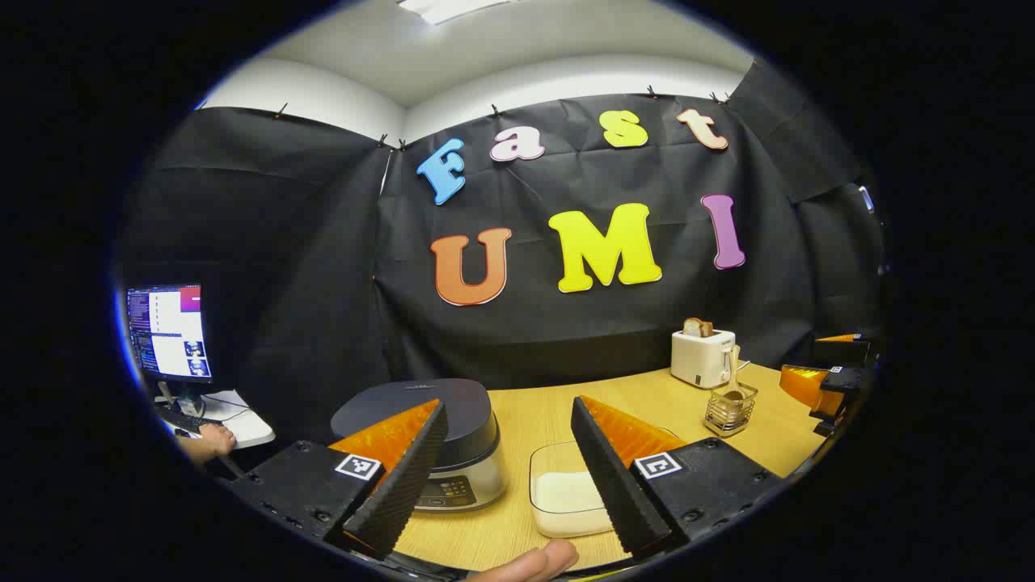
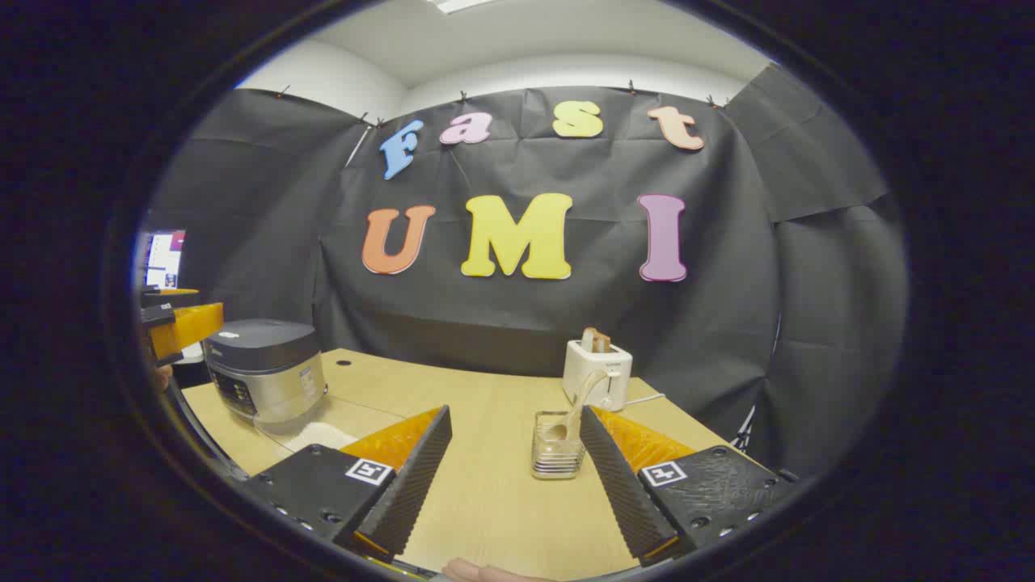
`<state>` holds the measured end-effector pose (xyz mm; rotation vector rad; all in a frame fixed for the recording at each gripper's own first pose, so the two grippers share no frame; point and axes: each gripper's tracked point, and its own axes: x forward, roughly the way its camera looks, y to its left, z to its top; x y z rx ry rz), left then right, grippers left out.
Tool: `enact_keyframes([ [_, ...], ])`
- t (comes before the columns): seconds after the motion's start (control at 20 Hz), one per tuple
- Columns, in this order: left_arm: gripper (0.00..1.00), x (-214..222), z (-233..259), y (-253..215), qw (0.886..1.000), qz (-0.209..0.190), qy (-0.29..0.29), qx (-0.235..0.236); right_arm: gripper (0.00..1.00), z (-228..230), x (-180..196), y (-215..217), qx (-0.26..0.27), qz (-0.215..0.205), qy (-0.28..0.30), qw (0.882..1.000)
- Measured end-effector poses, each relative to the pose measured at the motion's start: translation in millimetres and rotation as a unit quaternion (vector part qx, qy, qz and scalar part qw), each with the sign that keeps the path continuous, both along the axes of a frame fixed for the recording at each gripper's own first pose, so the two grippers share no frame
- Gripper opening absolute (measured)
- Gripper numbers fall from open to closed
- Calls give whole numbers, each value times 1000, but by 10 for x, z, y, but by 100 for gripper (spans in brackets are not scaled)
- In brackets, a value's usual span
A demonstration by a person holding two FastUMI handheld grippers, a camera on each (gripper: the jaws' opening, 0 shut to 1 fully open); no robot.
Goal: Close the left gripper, press the button to open the rice cooker; take a wooden spoon from the chopstick holder with the right hand, scoop a spoonful of rice and pour it into the rice cooker, then put the wooden spoon back into the chopstick holder.
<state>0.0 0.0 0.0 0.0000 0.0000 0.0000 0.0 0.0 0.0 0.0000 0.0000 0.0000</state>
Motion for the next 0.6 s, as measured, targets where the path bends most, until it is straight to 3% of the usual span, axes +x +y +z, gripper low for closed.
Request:
enact_keyframes([
  [0.6,93,49,-55,-5,1000,0,8,-21,94,78,-10,-144,8,-3,-8,1000],
])
